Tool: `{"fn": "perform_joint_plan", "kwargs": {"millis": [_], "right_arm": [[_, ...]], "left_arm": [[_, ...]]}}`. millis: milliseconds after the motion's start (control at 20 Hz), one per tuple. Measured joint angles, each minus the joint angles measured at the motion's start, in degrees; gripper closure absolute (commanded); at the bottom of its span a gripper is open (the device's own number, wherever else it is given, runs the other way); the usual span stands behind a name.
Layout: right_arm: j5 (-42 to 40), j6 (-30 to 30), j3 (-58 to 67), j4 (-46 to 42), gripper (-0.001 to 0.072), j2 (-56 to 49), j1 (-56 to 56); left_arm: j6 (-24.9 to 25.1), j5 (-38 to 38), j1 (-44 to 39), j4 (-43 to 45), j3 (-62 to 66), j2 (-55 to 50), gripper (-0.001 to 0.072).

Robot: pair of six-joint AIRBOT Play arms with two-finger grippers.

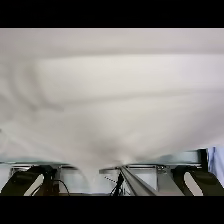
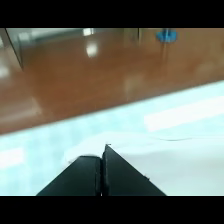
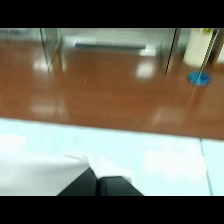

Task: Fold the shirts.

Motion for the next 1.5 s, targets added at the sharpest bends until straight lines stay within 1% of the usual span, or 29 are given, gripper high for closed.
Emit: {"fn": "perform_joint_plan", "kwargs": {"millis": [100, 150, 300, 450, 550, 650, 750, 850, 900, 950, 1000, 1100, 1200, 1250, 1350, 1400, 1500], "right_arm": [[0.3, 0.1, -7.0, 1.9, 0.0692, 0.2, 0.0], [-0.9, 0.0, -11.3, 3.1, 0.0692, 0.0, 0.0], [-7.9, -1.3, -25.4, 5.9, 0.0692, -2.4, 0.0], [-16.5, -2.3, -35.3, 7.5, 0.0692, -9.5, 0.1], [-22.3, -3.1, -38.4, 8.9, 0.0692, -17.0, 0.1], [-28.0, -3.8, -38.9, 10.9, 0.0692, -25.0, 0.1], [-32.7, -4.3, -36.7, 13.1, 0.0691, -33.3, 0.1], [-35.5, -4.4, -32.7, 15.7, 0.0686, -41.4, 0.0], [-36.4, -4.3, -30.3, 17.6, 0.0464, -44.9, -0.2], [-36.8, -4.2, -27.9, 19.5, 0.0096, -48.1, -0.5], [-36.5, -3.7, -25.4, 21.5, 0.0088, -51.1, -1.0], [-34.1, -3.3, -21.1, 25.4, 0.0096, -55.0, -2.5], [-28.2, -4.3, -18.3, 27.5, 0.0096, -56.4, -4.6], [-23.7, -5.7, -17.5, 27.6, 0.0096, -56.4, -5.7], [-15.1, -7.4, -18.3, 24.3, 0.0097, -54.6, -7.5], [-12.3, -7.5, -20.3, 21.8, 0.0096, -52.7, -8.1], [-10.6, -7.4, -28.6, 17.3, 0.0096, -46.4, -9.4]], "left_arm": [[-0.9, -0.8, -1.1, 1.2, -6.1, -0.8, 0.0685], [-1.2, 0.2, -1.4, 1.6, -9.9, -1.7, 0.0685], [-1.8, 7.2, -1.9, 2.1, -20.6, -6.8, 0.0684], [-2.7, 15.5, -2.2, 2.3, -26.6, -16.2, 0.0684], [-3.8, 20.2, -2.2, 2.4, -28.3, -23.5, 0.0684], [-5.9, 25.6, -2.2, 2.4, -28.0, -31.7, 0.0684], [-8.9, 28.6, -2.1, 2.3, -25.9, -38.8, 0.0684], [-11.1, 29.7, -2.1, 0.9, -23.2, -44.9, 0.0679], [-11.9, 30.7, -2.1, -0.3, -21.9, -47.3, 0.0593], [-12.7, 31.0, -2.1, -1.4, -20.8, -49.0, 0.033], [-13.7, 31.1, -2.1, -2.3, -19.8, -50.3, -0.0009], [-14.5, 30.3, -1.8, -3.5, -18.0, -51.7, 0.0005], [-12.9, 24.8, -0.9, -3.9, -16.4, -52.4, 0.0004], [-11.6, 20.9, -0.4, -4.1, -16.1, -52.7, 0.0005], [-9.0, 12.1, 0.8, -4.2, -18.4, -52.6, 0.0004], [-8.1, 8.2, 1.7, -4.2, -21.2, -52.0, 0.0005], [-7.6, 3.3, 4.2, -4.4, -28.9, -49.6, 0.0005]]}}
